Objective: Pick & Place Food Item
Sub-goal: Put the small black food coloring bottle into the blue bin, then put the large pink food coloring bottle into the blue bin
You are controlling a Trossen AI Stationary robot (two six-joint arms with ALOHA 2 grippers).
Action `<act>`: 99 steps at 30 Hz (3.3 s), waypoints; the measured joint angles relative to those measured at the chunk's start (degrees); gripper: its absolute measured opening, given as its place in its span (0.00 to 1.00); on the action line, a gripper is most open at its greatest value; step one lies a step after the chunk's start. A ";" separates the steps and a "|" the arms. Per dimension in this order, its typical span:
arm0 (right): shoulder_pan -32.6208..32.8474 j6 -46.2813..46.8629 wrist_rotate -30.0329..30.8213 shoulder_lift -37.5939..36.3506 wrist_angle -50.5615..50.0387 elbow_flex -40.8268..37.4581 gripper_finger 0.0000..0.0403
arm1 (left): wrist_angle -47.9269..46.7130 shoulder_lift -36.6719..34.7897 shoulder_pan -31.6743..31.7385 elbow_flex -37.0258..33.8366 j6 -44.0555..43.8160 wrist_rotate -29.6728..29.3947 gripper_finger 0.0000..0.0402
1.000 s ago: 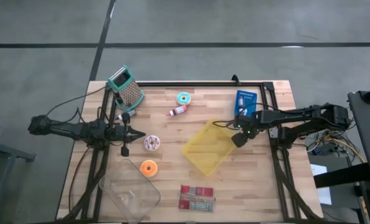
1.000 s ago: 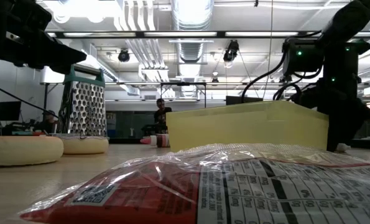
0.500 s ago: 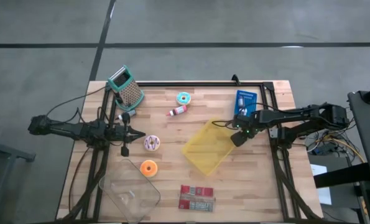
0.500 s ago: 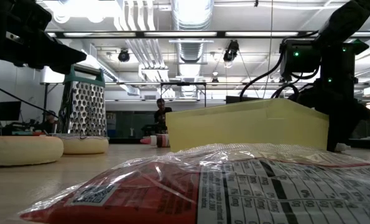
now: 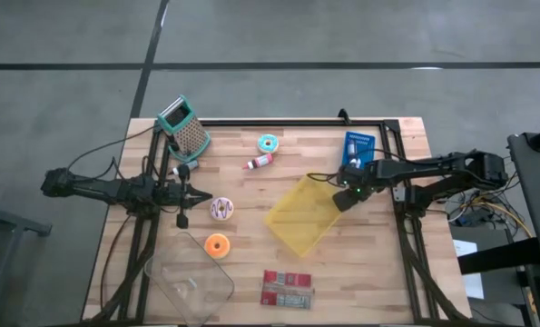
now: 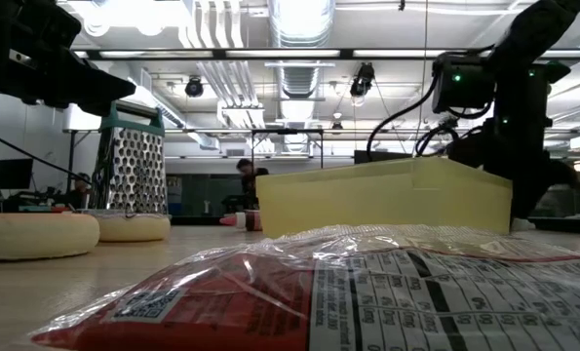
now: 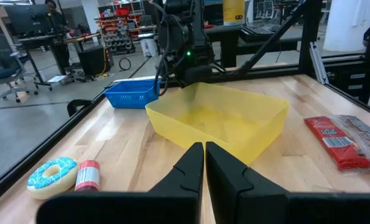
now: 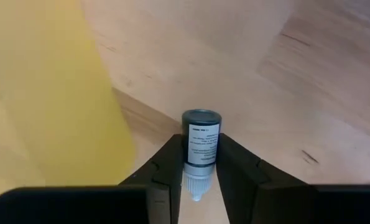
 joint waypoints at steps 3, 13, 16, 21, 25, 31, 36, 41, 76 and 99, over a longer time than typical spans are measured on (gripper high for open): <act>0.00 0.47 0.06 -0.18 -1.36 0.42 0.19 | 0.00 0.01 -0.02 -0.01 0.00 0.00 0.06; 0.00 1.94 4.14 -4.34 -6.97 4.27 0.18 | 0.00 0.00 -0.02 0.00 0.00 0.00 0.06; 0.00 2.56 8.11 -6.07 -8.80 6.42 0.18 | 0.00 0.00 -0.02 0.01 0.00 0.00 0.06; -0.04 6.30 21.40 -8.52 -11.92 11.06 0.18 | -0.01 0.00 0.00 0.00 0.00 0.00 0.06; -1.44 7.79 28.15 -9.82 -14.78 14.69 0.19 | -0.02 0.00 0.00 -0.01 0.00 0.00 0.06; -8.70 4.85 28.42 -10.87 -17.22 17.86 0.19 | 0.00 0.02 0.02 0.00 0.00 0.00 0.06; -18.25 1.54 21.99 -10.75 -15.03 16.64 0.19 | 0.00 0.02 0.02 0.01 0.00 0.01 0.06; -25.72 -2.65 17.56 -8.51 -8.23 13.47 0.19 | 0.00 0.02 0.02 0.00 0.00 0.00 0.06; -28.50 -4.17 11.91 5.19 -5.73 12.63 0.47 | -0.01 0.02 0.02 0.00 0.00 0.00 0.06; -17.33 -36.98 13.80 -9.90 22.95 13.07 0.47 | -0.02 0.00 -0.02 0.00 0.00 0.00 0.06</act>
